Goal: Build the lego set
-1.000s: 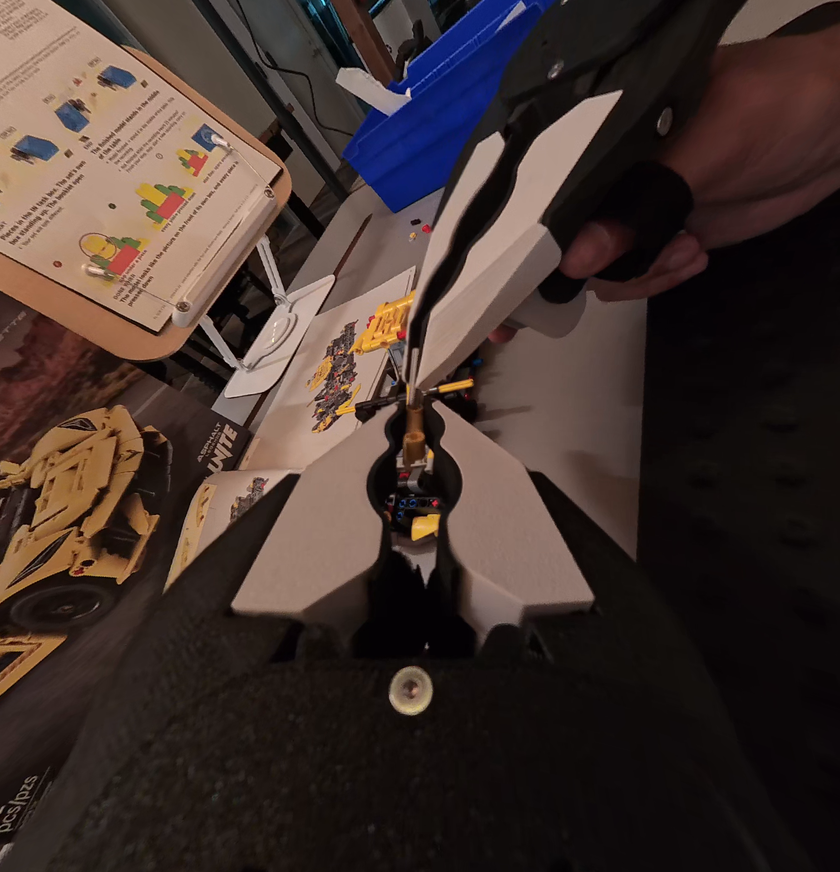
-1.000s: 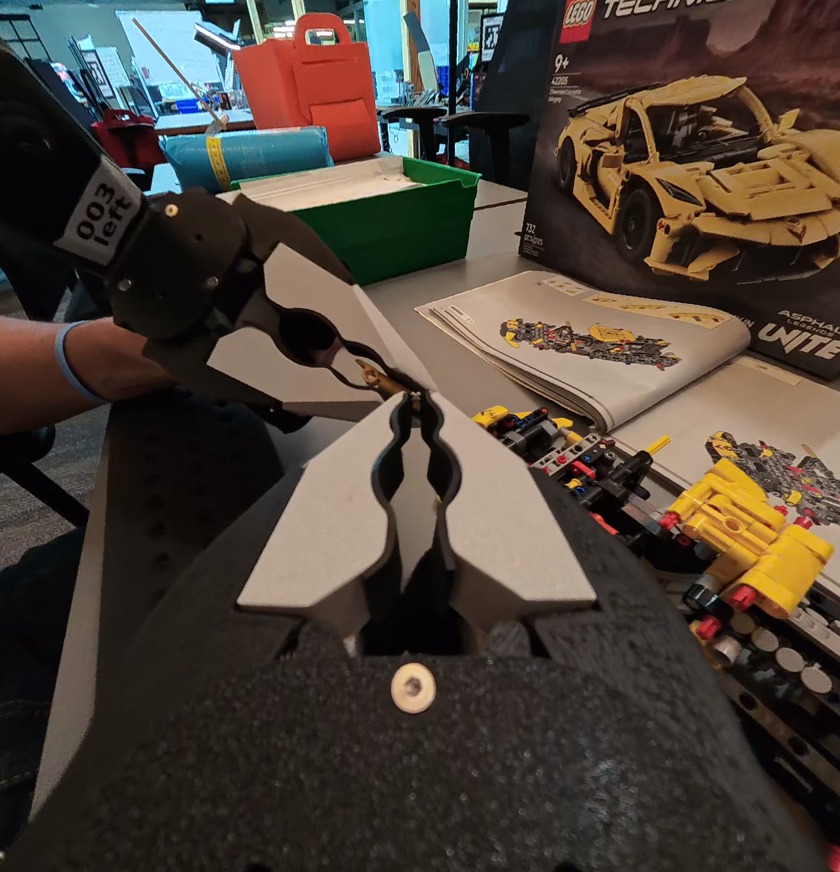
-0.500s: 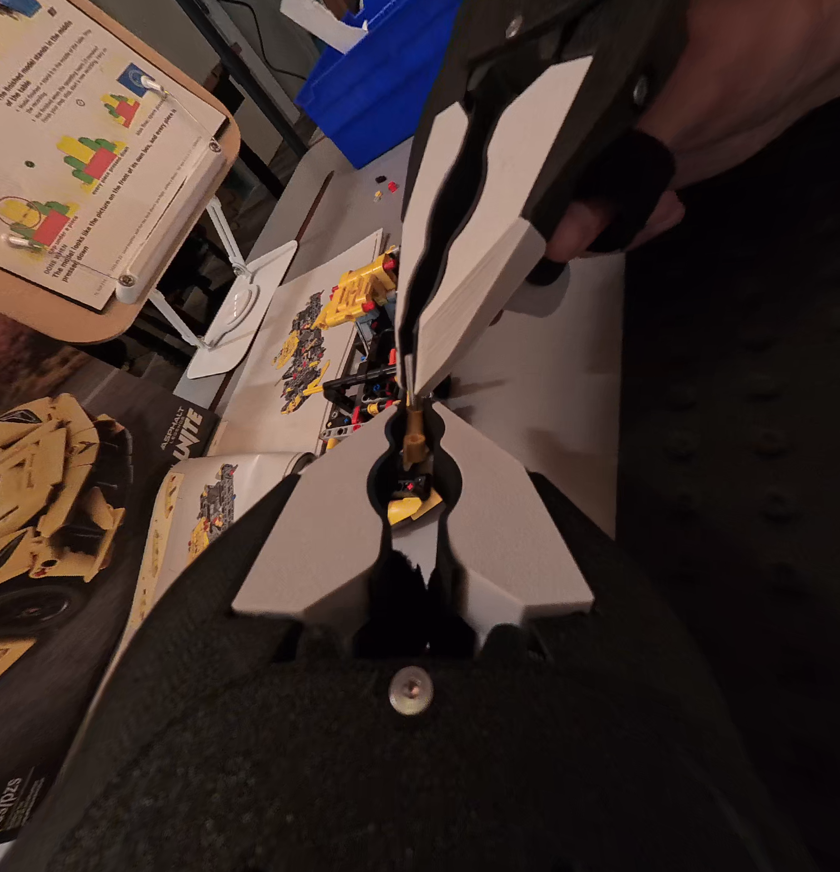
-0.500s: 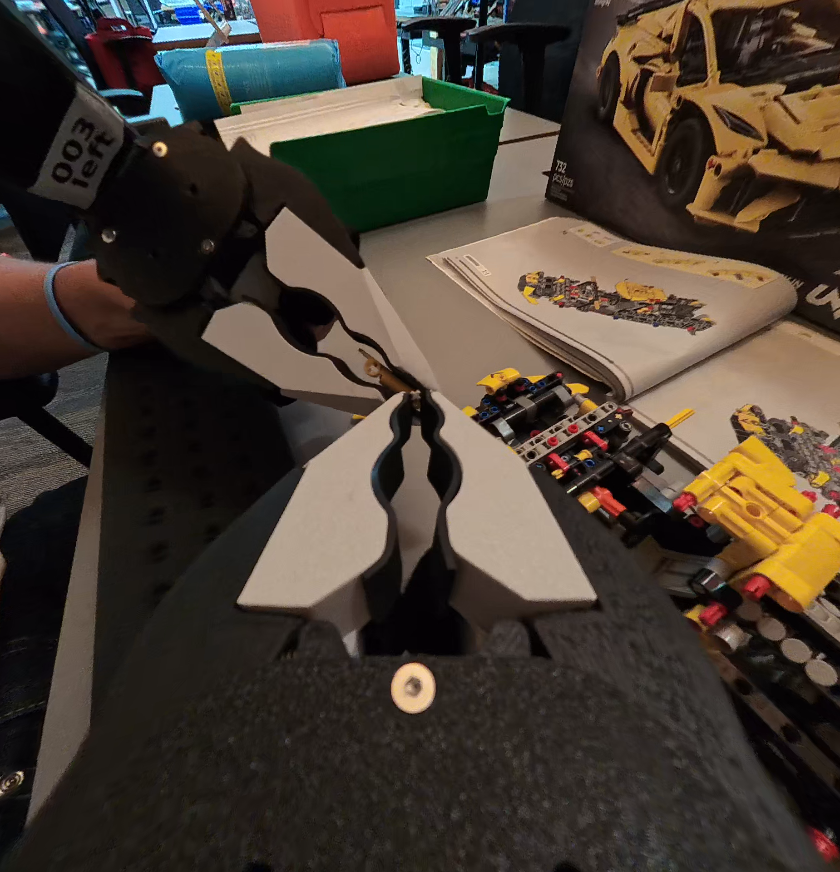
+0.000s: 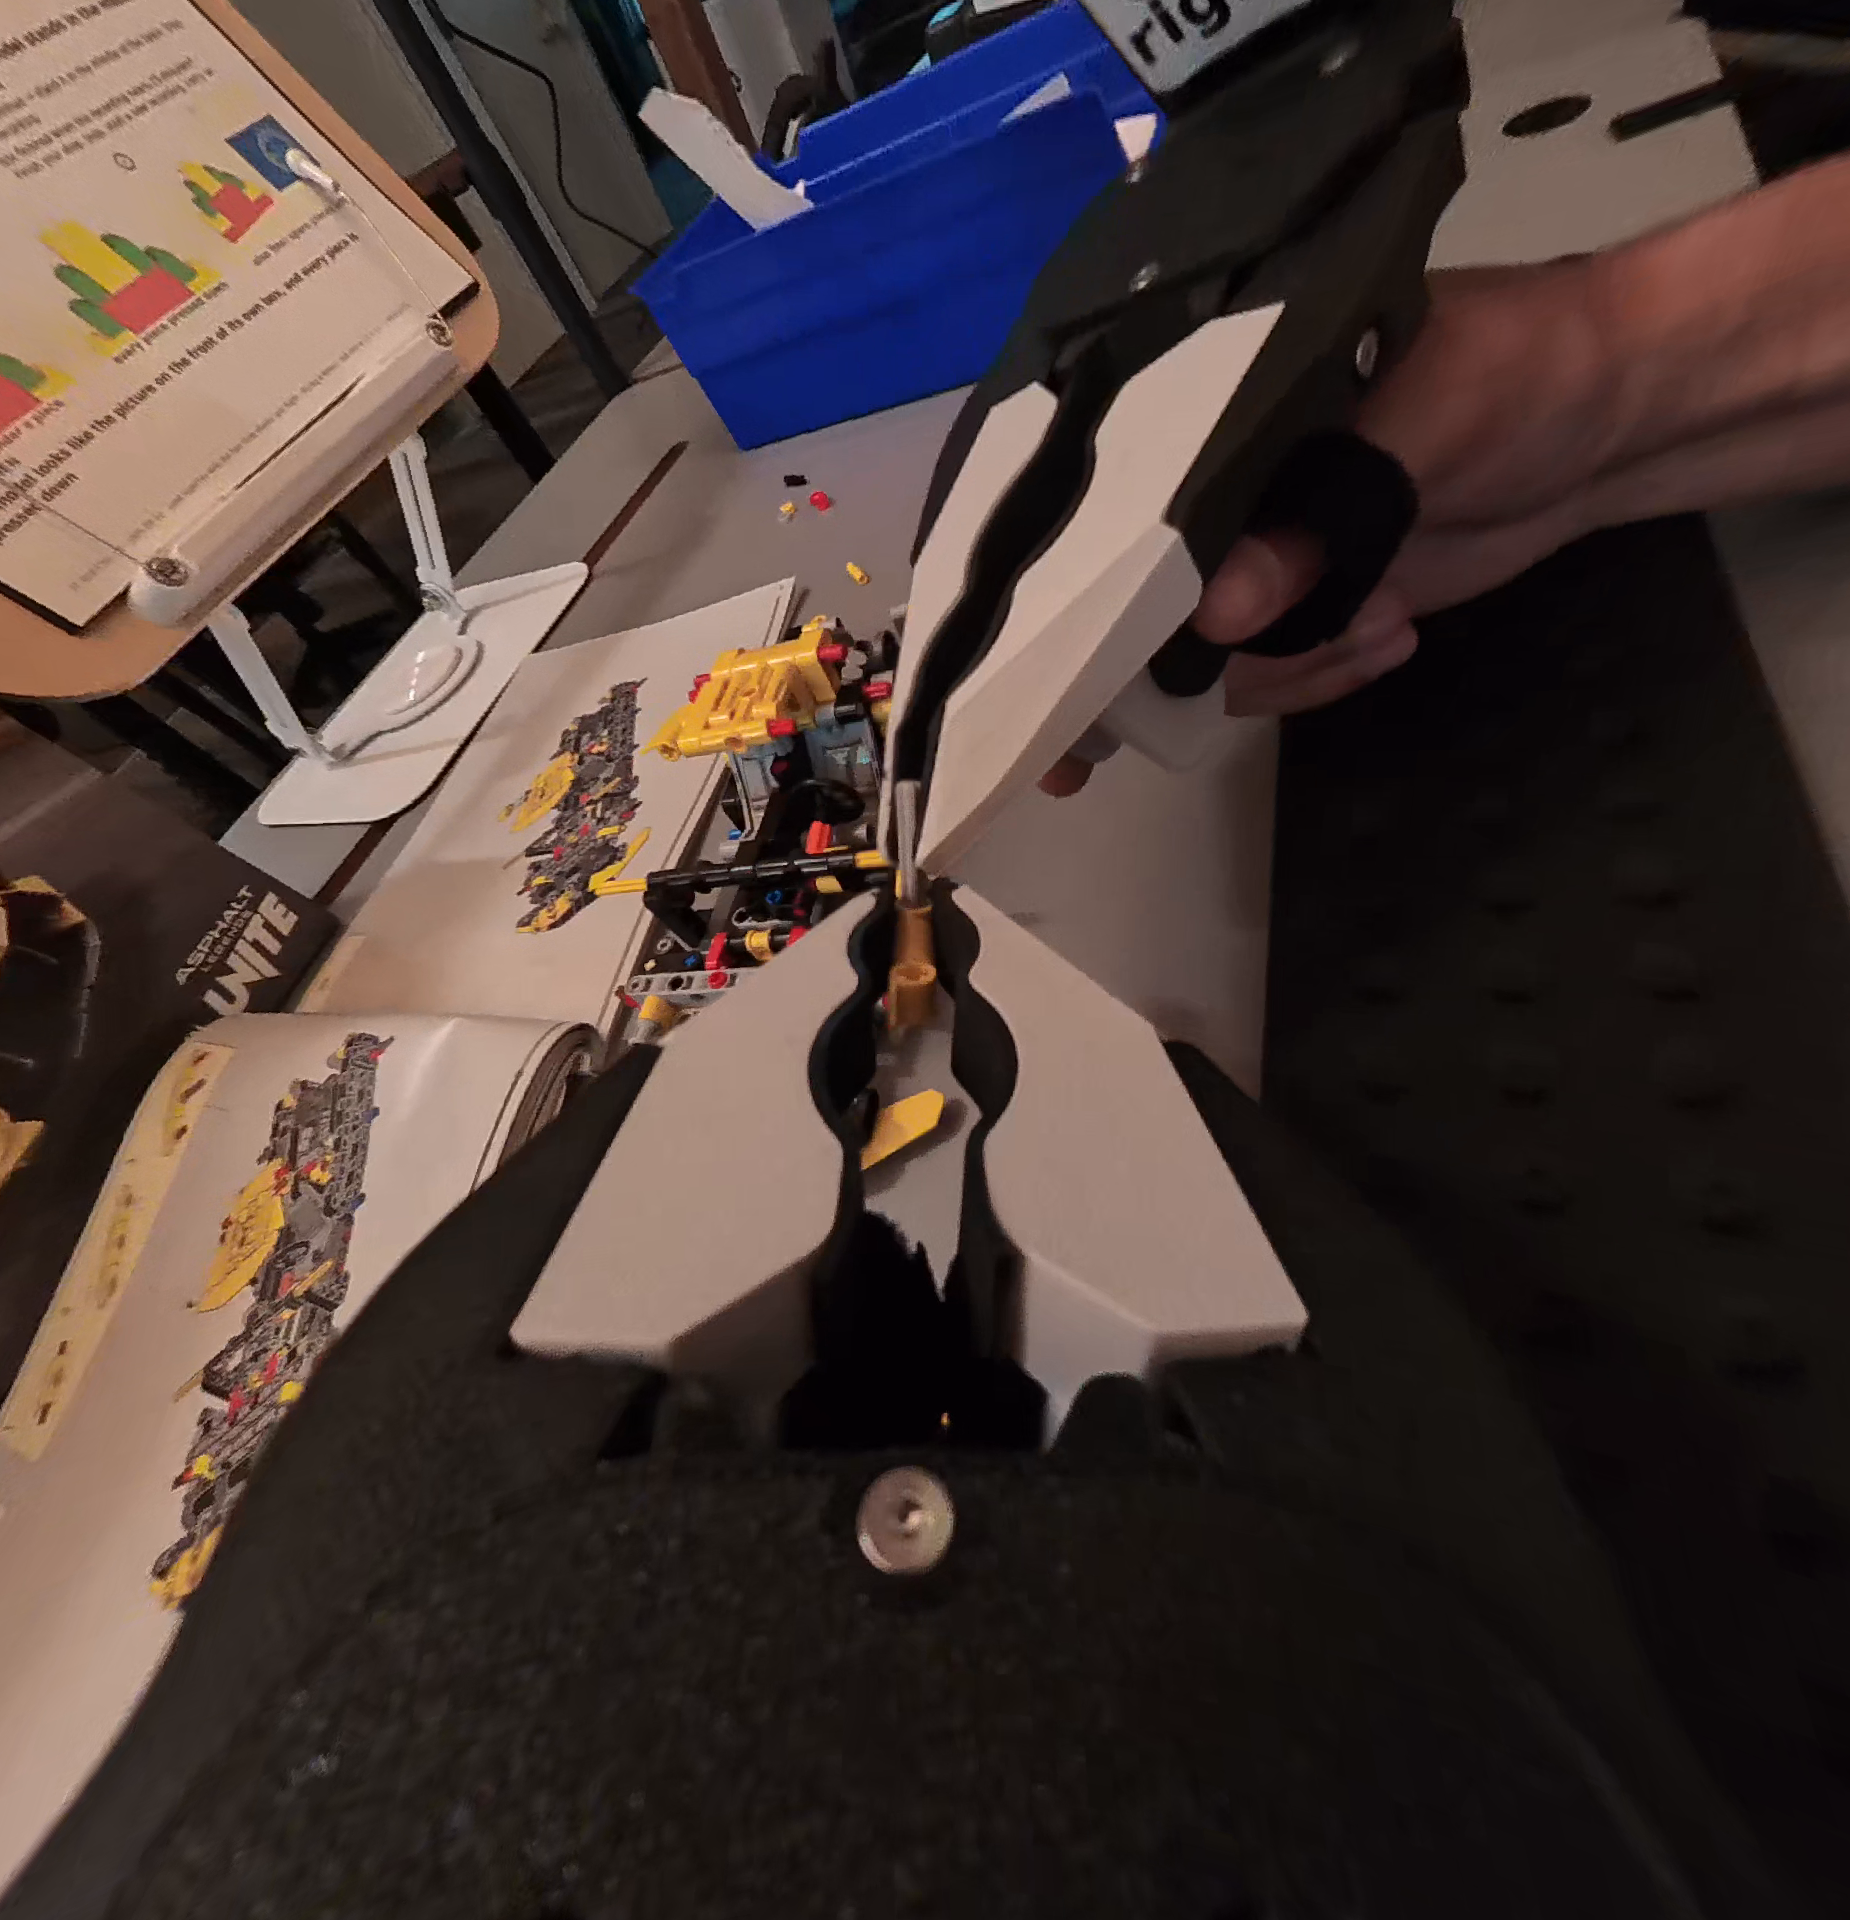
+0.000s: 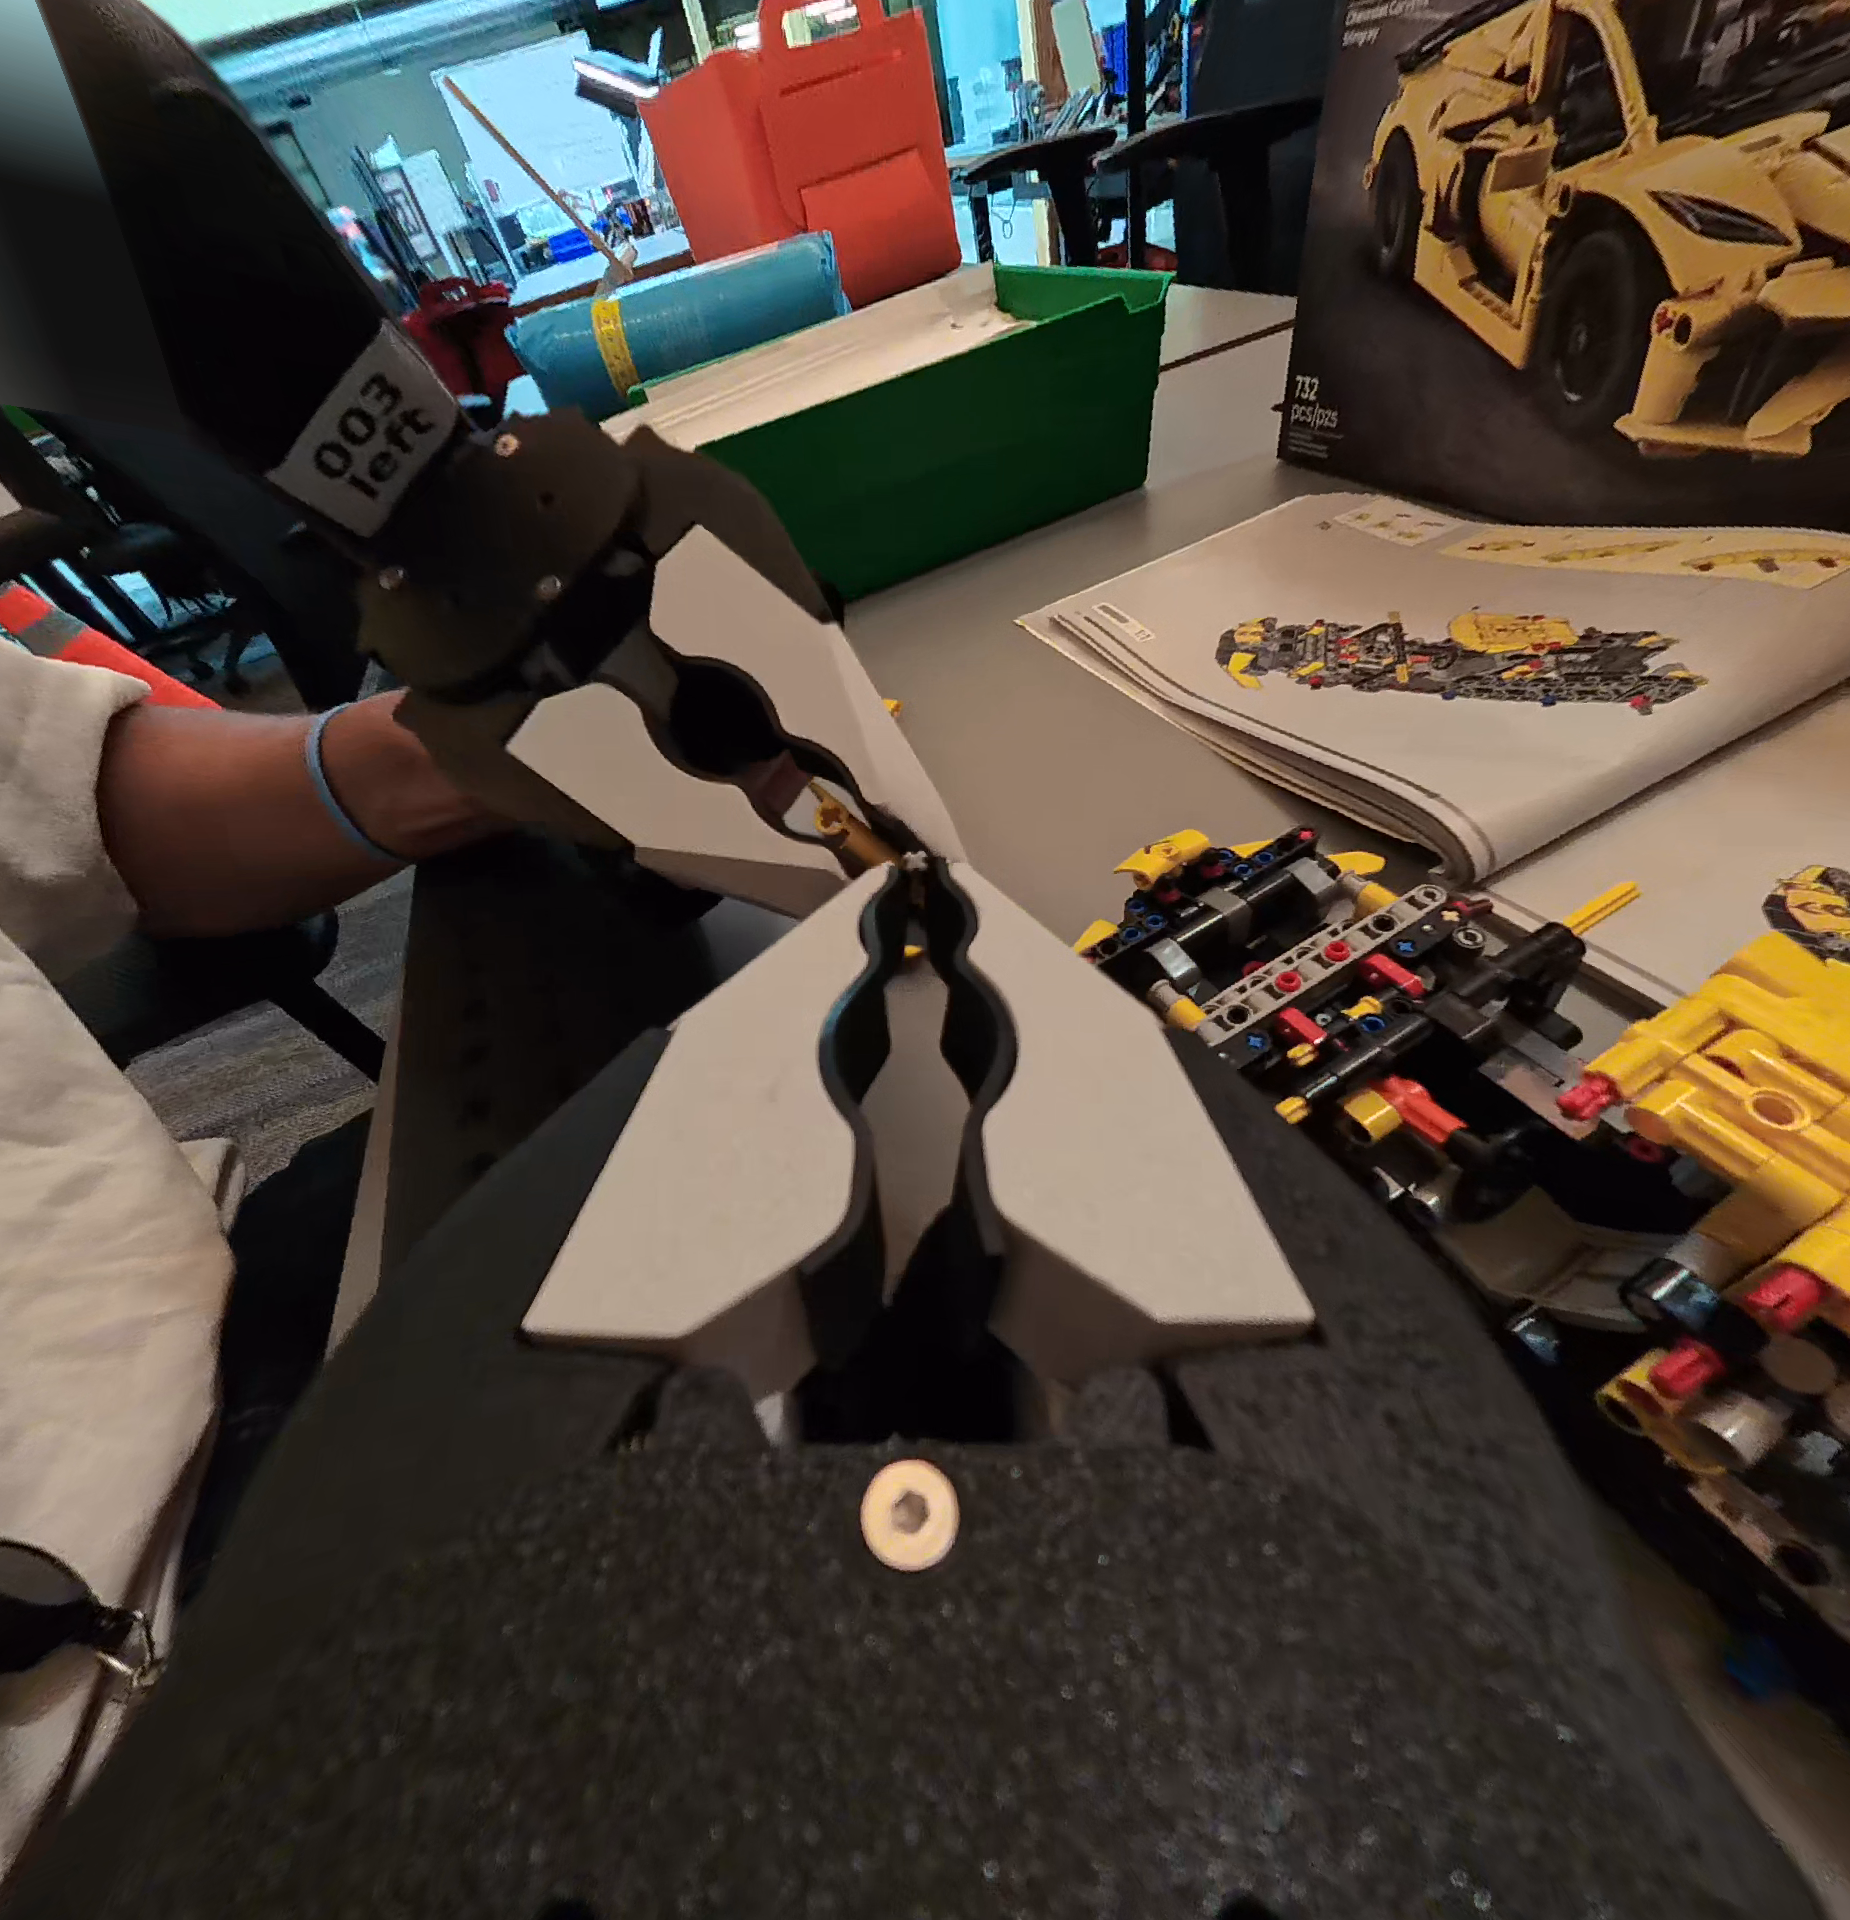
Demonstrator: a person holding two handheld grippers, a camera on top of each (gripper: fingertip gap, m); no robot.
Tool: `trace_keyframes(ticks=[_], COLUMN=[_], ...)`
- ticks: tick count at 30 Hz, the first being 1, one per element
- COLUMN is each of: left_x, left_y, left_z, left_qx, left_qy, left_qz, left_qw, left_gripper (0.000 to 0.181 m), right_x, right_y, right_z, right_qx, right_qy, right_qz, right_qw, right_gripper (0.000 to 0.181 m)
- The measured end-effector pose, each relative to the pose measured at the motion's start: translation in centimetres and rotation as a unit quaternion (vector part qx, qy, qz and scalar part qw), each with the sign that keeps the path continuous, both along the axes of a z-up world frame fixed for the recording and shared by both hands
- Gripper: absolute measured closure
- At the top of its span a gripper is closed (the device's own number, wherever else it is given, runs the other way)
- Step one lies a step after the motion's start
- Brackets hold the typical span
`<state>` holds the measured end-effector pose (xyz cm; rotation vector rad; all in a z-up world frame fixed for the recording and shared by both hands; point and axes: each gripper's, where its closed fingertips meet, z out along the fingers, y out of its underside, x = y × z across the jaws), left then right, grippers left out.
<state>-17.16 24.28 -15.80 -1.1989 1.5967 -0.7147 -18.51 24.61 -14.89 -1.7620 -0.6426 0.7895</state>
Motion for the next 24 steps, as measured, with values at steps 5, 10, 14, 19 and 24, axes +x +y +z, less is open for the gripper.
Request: trace_keyframes(ticks=[5,10,14,19,24], left_x=[-0.1,-0.1,-0.1,0.0,0.1], left_y=[0.0,0.3,0.4,0.4,0.1], left_z=[-0.4,-1.0,-1.6,-1.9,-0.6], left_qx=[0.014,0.024,0.087,0.084,-0.065], left_qy=[0.012,0.029,0.049,0.051,0.007], left_qz=[0.001,0.006,0.013,0.009,-0.014], left_qw=[1.000,0.999,0.995,0.995,0.998], left_gripper=[0.176,0.176,0.176,0.175,0.174], right_x=[-0.1,-0.1,0.0,0.1,0.5], right_y=[0.0,0.2,0.2,0.2,0.4], right_z=[-0.5,-1.1,-1.7,-1.9,-0.5], right_qx=[0.009,0.029,0.015,-0.014,0.008], right_qy=[-0.032,-0.086,-0.118,-0.111,-0.101], right_qz=[-0.004,-0.017,-0.022,-0.024,-0.030], right_qw=[0.999,0.996,0.993,0.993,0.994], right_gripper=[0.177,0.177,0.178,0.178,0.172])
